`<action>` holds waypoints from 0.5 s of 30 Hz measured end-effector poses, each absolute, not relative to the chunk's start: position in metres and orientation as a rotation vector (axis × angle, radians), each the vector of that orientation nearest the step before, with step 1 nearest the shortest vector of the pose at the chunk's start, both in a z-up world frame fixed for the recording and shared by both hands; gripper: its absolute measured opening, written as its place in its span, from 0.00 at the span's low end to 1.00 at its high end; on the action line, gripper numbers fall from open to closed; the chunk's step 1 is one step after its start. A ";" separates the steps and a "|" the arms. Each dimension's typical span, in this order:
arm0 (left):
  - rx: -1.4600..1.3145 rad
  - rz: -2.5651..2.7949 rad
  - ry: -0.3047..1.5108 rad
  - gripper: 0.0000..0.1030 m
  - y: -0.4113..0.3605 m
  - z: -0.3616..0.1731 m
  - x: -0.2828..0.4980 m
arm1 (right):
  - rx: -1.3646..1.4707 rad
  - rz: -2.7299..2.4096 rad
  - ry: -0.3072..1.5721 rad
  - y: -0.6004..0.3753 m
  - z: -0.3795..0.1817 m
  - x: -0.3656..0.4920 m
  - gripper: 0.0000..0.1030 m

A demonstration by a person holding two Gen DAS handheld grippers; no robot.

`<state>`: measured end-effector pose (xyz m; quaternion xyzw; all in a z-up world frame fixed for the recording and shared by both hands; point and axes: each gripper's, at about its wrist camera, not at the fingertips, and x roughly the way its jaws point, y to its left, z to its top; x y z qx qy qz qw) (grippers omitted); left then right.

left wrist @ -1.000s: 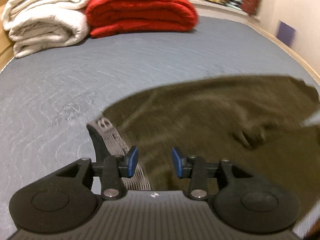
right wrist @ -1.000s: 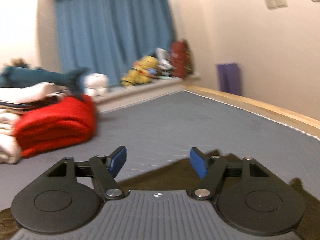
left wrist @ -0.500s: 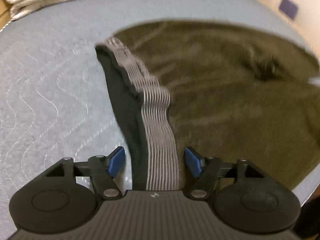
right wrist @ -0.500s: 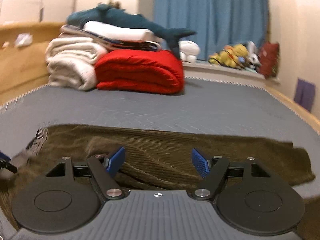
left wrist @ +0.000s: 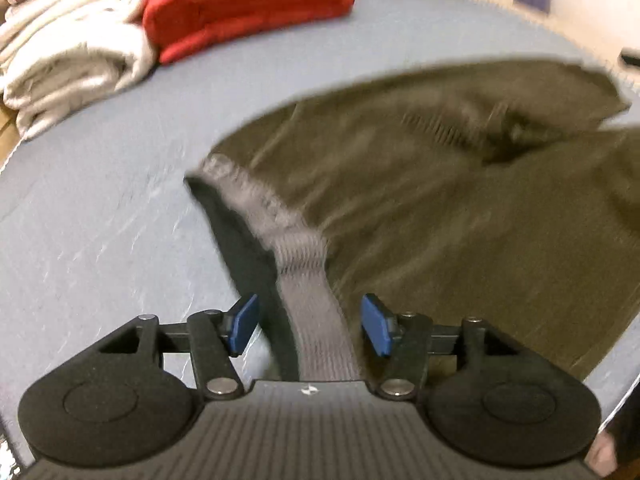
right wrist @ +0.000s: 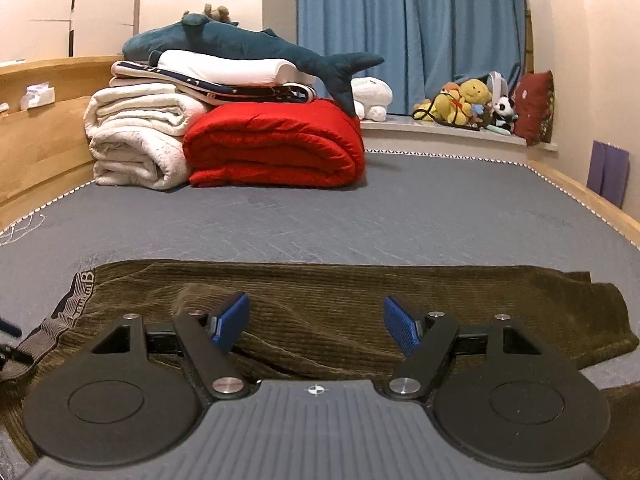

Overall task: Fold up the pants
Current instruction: 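Grasp the grey striped waistband with the left tool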

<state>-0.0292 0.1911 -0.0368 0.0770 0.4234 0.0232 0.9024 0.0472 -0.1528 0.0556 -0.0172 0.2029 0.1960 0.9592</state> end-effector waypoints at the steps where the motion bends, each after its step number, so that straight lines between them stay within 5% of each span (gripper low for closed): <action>1: 0.144 0.032 0.849 0.61 0.190 -0.033 -0.030 | -0.033 0.396 0.410 -0.154 0.056 0.047 0.74; 6: 0.202 -0.051 0.804 0.61 0.171 -0.030 -0.031 | -0.027 0.391 0.393 -0.152 0.058 0.045 0.76; 12: 0.293 -0.050 1.031 0.62 0.161 -0.074 -0.014 | -0.021 0.397 0.386 -0.148 0.061 0.043 0.77; 15: 0.247 -0.051 0.998 0.63 0.165 -0.066 -0.013 | -0.025 0.398 0.387 -0.147 0.060 0.043 0.78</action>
